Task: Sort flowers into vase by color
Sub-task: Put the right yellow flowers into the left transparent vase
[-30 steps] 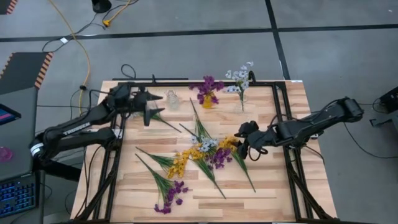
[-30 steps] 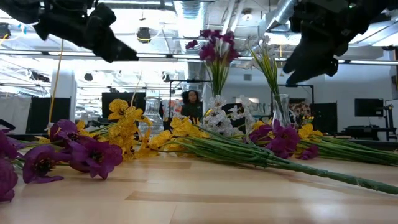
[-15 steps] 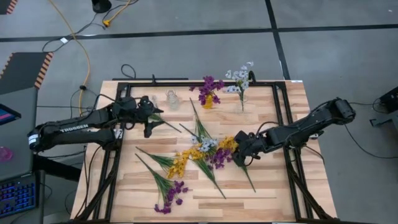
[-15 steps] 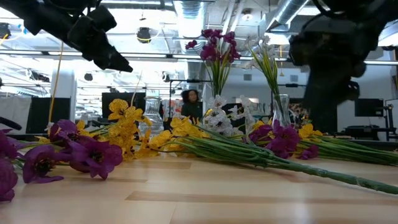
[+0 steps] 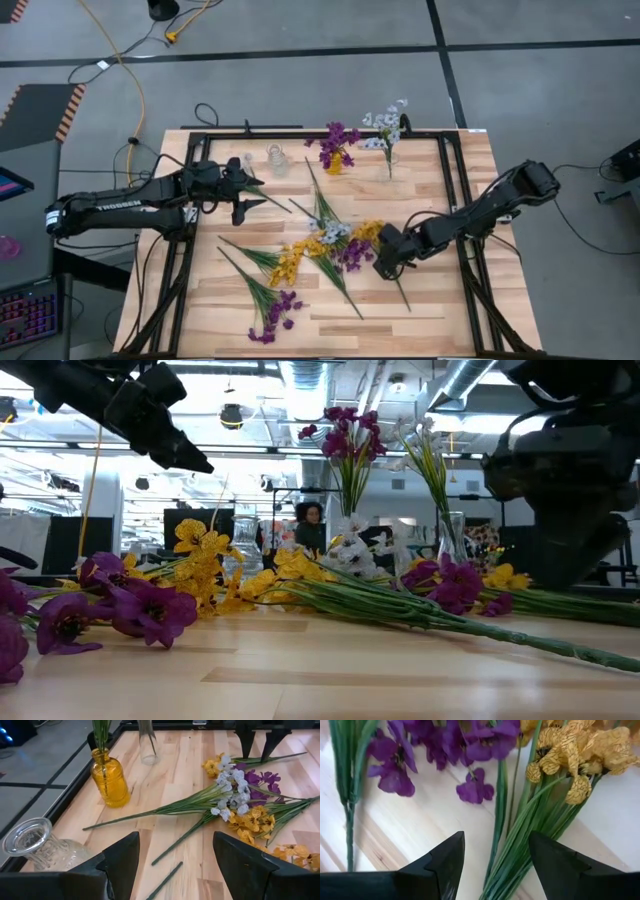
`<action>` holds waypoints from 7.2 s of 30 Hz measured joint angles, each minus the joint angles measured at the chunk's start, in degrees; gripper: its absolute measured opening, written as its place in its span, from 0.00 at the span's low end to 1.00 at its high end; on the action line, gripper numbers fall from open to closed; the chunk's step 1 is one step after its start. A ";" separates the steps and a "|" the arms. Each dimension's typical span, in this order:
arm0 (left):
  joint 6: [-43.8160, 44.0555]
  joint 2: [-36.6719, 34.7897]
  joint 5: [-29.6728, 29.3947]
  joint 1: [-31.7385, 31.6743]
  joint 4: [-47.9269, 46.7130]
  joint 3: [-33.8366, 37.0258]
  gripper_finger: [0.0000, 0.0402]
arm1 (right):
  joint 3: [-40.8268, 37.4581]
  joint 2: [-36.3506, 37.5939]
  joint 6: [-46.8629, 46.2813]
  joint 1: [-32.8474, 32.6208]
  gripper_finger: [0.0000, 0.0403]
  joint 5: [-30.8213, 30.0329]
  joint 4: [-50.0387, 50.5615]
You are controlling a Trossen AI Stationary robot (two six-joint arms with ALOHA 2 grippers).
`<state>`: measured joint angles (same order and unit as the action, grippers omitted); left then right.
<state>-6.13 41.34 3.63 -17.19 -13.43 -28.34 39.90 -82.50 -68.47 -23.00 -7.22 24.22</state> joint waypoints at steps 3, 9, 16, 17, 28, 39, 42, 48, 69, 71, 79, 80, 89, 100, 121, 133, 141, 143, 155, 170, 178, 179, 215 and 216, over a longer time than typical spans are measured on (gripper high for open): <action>0.51 0.00 -0.02 0.00 0.03 0.00 0.60 | 0.00 -0.24 -1.53 -0.63 0.62 0.06 0.03; 0.97 0.00 -0.02 0.00 0.07 0.00 0.60 | 1.23 1.82 -2.68 -0.68 0.62 0.17 1.92; 1.44 0.00 -0.02 0.00 0.04 0.00 0.60 | 6.02 1.89 -2.69 -0.70 0.62 0.05 10.46; 1.44 0.00 -0.02 0.00 0.04 0.00 0.60 | 6.05 1.69 -2.69 -0.72 0.62 0.04 10.66; 1.44 0.00 -0.01 0.00 0.00 0.00 0.60 | 6.03 -4.17 -5.68 -1.03 0.62 2.66 11.09; 1.44 0.00 0.01 -0.02 -0.01 0.00 0.60 | 6.29 -9.76 -5.65 -0.92 0.60 5.62 8.98; 1.44 0.00 0.00 -0.02 0.00 0.00 0.60 | 6.26 -10.03 -5.64 -0.94 0.54 5.62 9.27; 1.44 0.00 0.01 -0.02 0.02 0.00 0.60 | 6.09 -9.53 -6.71 -0.92 0.29 5.57 10.60; 1.44 0.02 0.01 -0.02 0.48 0.00 0.60 | 5.90 9.77 -5.99 -0.50 0.12 -3.85 13.17; 1.44 0.02 0.01 -0.02 0.50 0.00 0.60 | 5.90 12.49 -4.40 -0.50 0.12 -6.58 12.44; 3.47 0.02 0.50 -0.02 2.59 0.00 0.60 | 5.92 20.05 11.70 -0.48 0.11 -19.08 0.94; 4.77 0.02 0.54 -0.01 3.41 0.00 0.60 | 5.94 20.36 14.97 -0.48 0.11 -20.40 -1.39; 14.65 0.04 3.73 0.56 12.45 0.33 0.60 | 5.97 18.43 46.61 1.11 0.11 -29.33 -21.07; 12.98 4.72 3.07 7.26 32.60 3.04 0.60 | 5.99 12.18 68.99 7.44 0.11 -28.92 -42.88; 8.32 30.35 1.12 11.50 64.09 -1.62 0.60 | 5.99 -3.05 72.17 13.83 0.11 -22.56 -64.40; 7.96 40.25 -1.33 12.76 63.91 -9.24 0.60 | 6.23 -7.30 74.75 13.90 0.11 -22.60 -71.19; 7.41 43.19 -1.81 13.49 63.89 -13.60 0.60 | 6.23 -7.78 74.95 13.90 0.11 -22.68 -71.21; 7.36 43.08 -2.95 13.49 64.02 -13.68 0.60 | 6.23 -7.78 74.98 13.90 0.11 -22.69 -71.36; 6.77 43.04 -4.52 13.49 62.42 -13.65 0.39 | 6.23 -7.78 74.97 14.09 0.11 -22.80 -71.33; 6.75 43.01 -4.52 13.46 62.40 -13.62 0.05 | 6.23 -7.78 72.83 14.53 0.21 -22.64 -71.29; 3.39 41.93 -4.50 13.12 61.31 -13.54 0.04 | 6.23 -6.75 72.99 14.53 0.41 -22.77 -69.57; 2.78 41.24 -4.48 12.83 60.80 -13.55 0.04 | 6.23 -6.08 73.00 14.49 0.43 -22.92 -68.39; -3.68 17.92 4.08 -21.45 44.46 -5.94 0.04 | 6.23 3.46 69.94 12.52 0.56 -24.37 -49.50; -3.72 17.92 4.12 -21.76 45.80 -5.20 0.04 | 6.23 3.46 69.94 12.52 0.56 -24.37 -49.52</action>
<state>-9.85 59.27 7.75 -38.95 32.37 -33.54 46.13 -79.05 1.48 -10.48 -31.59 -25.30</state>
